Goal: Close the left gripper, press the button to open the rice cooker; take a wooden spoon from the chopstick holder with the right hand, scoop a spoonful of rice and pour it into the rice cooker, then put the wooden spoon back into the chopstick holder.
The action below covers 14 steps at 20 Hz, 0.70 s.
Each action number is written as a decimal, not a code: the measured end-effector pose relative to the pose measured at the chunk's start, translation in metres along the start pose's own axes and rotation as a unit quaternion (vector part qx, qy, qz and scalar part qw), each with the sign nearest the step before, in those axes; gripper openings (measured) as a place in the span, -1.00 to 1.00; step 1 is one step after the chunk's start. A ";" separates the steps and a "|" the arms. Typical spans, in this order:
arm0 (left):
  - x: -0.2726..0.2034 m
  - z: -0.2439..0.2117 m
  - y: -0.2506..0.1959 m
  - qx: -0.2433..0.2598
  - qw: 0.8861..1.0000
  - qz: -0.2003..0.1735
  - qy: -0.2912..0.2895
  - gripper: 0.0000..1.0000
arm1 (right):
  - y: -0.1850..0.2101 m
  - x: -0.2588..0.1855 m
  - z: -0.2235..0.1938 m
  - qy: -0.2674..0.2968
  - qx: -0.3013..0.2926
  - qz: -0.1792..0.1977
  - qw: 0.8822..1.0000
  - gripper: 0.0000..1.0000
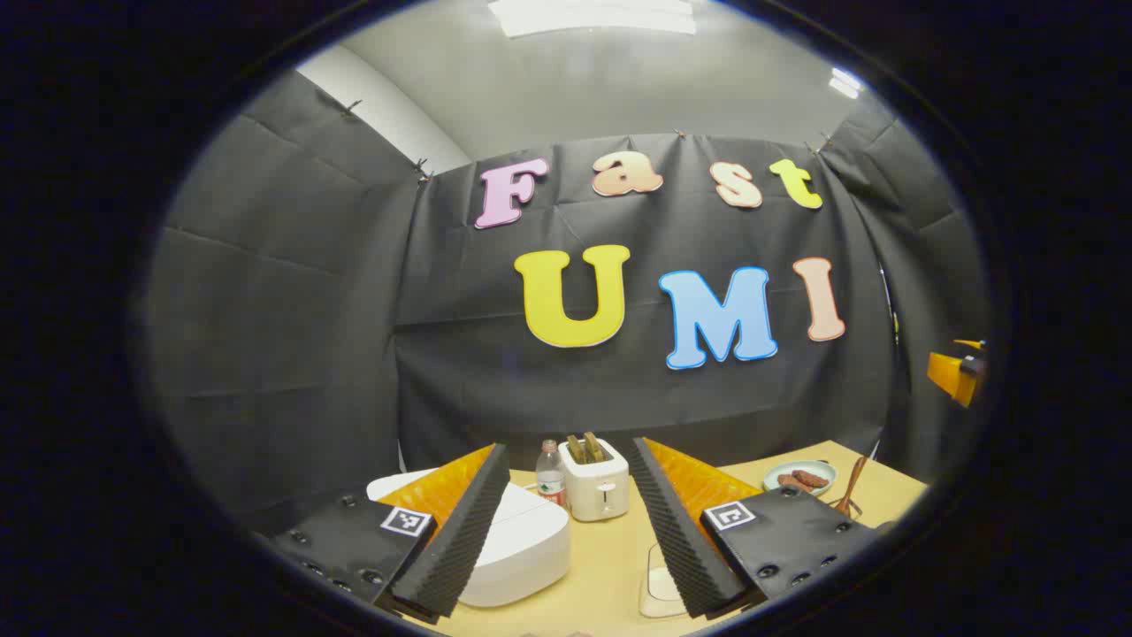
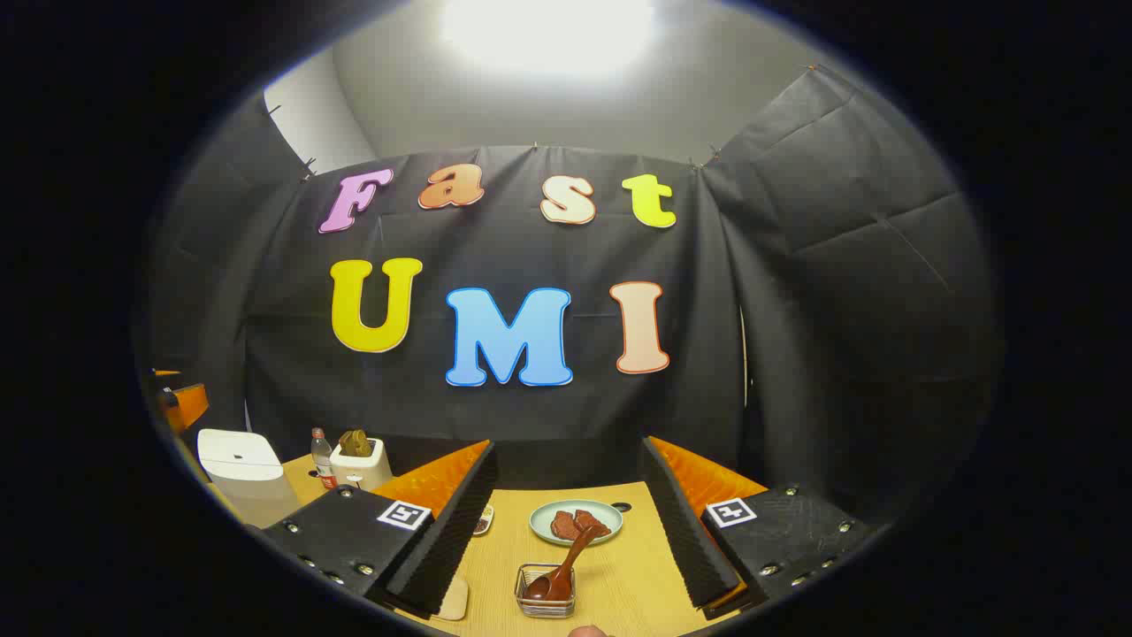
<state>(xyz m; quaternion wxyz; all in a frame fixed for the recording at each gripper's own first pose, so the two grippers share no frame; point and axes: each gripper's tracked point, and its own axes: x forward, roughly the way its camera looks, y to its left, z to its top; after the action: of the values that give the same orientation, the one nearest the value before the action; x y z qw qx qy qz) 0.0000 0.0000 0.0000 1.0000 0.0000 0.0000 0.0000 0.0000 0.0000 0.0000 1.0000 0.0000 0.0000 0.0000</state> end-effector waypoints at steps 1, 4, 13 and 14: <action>0.001 0.000 0.000 0.002 1.000 0.000 -0.002 0.90 | 0.000 0.001 0.000 0.000 -0.003 0.000 1.000 0.95; 0.002 0.004 0.001 0.008 1.000 0.000 -0.008 0.93 | -0.004 0.003 0.004 -0.003 -0.008 -0.004 1.000 0.95; 0.003 0.007 0.000 0.011 1.000 -0.005 -0.013 0.93 | -0.006 0.004 0.007 -0.007 -0.011 -0.007 1.000 0.95; 0.004 0.008 0.000 0.009 1.000 -0.005 -0.014 0.93 | -0.006 0.003 0.008 -0.008 -0.010 -0.006 1.000 0.95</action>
<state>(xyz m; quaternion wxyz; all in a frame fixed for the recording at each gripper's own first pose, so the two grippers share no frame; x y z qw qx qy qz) 0.0037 -0.0003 0.0078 0.9998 0.0087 -0.0144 -0.0052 0.0029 -0.0065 0.0083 0.9999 -0.0097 -0.0077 -0.0061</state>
